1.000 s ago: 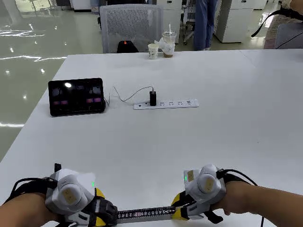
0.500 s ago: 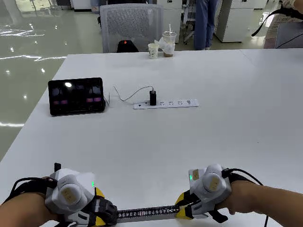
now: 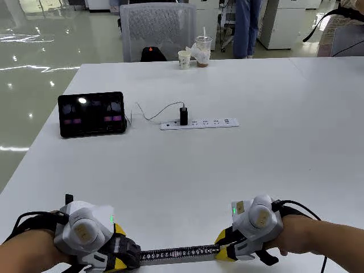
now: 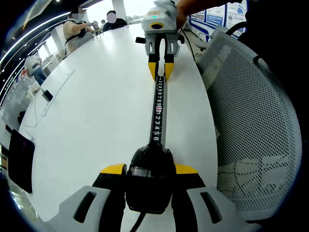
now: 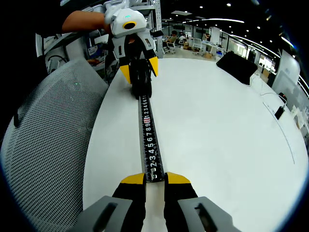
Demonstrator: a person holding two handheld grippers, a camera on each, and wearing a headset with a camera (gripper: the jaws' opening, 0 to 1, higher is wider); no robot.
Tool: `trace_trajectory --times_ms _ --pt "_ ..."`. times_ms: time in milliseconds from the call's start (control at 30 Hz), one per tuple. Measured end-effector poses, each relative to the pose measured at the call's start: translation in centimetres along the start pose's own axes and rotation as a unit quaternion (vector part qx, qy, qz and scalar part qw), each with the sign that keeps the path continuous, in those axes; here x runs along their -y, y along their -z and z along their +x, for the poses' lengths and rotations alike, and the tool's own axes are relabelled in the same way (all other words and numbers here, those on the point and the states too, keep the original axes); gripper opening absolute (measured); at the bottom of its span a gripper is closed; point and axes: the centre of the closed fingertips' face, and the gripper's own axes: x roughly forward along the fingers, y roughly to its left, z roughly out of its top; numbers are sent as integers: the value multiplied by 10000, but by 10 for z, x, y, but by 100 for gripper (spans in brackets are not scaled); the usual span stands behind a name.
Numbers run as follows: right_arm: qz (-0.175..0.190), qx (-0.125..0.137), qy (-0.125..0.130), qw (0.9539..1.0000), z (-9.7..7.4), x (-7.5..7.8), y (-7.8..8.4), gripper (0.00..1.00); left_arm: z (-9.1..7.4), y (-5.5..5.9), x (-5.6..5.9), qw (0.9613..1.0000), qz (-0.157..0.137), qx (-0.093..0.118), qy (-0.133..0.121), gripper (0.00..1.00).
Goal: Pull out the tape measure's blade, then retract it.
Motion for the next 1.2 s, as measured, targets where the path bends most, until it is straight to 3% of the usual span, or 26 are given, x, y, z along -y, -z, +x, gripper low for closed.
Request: trace_trajectory --times_ms 1200 --pt "29 -56 69 10000 -15 2 21 10 0 -1 2 10000 -8 0 -37 31"
